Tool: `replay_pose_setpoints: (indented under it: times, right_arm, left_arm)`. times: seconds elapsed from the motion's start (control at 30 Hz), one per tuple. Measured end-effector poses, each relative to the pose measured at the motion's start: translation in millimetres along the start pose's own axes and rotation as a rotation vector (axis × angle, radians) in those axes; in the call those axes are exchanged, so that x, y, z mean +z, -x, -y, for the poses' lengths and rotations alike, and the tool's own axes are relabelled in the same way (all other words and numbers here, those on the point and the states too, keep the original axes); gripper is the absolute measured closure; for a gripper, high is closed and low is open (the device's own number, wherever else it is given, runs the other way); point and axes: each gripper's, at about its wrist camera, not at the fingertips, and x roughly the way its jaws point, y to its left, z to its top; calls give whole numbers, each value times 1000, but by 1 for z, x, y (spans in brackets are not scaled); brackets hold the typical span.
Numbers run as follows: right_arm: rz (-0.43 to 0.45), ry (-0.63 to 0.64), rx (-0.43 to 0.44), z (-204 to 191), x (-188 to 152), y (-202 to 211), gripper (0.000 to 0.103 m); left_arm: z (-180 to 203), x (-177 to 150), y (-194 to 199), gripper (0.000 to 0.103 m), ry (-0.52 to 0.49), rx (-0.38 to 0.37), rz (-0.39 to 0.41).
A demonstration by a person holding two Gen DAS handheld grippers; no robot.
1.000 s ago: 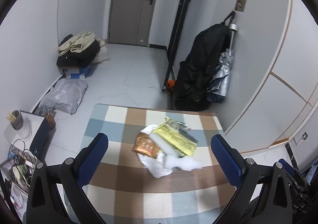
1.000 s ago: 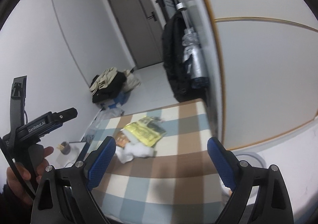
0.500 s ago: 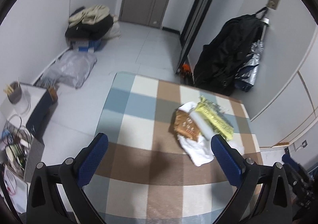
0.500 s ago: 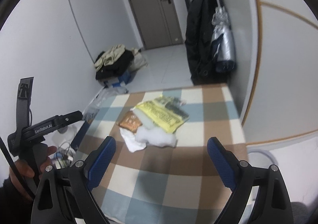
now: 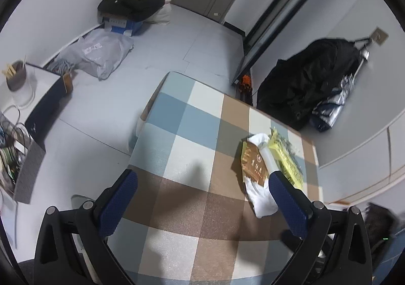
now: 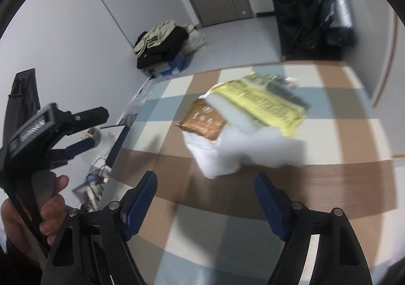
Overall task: Collect trash
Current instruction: 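Move both tools back toward the remaining trash on the table, then lower the right gripper onto the white foam and tissue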
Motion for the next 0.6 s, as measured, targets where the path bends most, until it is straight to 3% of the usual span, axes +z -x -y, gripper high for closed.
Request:
replay_pose_setpoints:
  times: [0.2,0.37,0.43,0.47,0.53,0.6]
  right_arm:
    - [-29,-28,-81,-7,8,-33,27]
    - [7,-15,-167,-18,15,-48,27]
    - [-4,-6,-201,-19,16,-53,35]
    - [-15,-4,-221,-19,17,-57,49]
    - [-2,6,-247,-21,18,-58,55]
    - [-2,19,-256,-21,19,-60,69]
  left_arm:
    - [-8,4,-2,2,29,-9,-16]
    - [-16,7,-6,2,66,-33,-46]
    - [-18,8,-5,2,71,-37,-44]
    - [-19,9,-5,2,77,-44,-46]
    - [-21,9,-6,2,86,-46,-49]
    - [-22,10,-6,2,95,-49,-49]
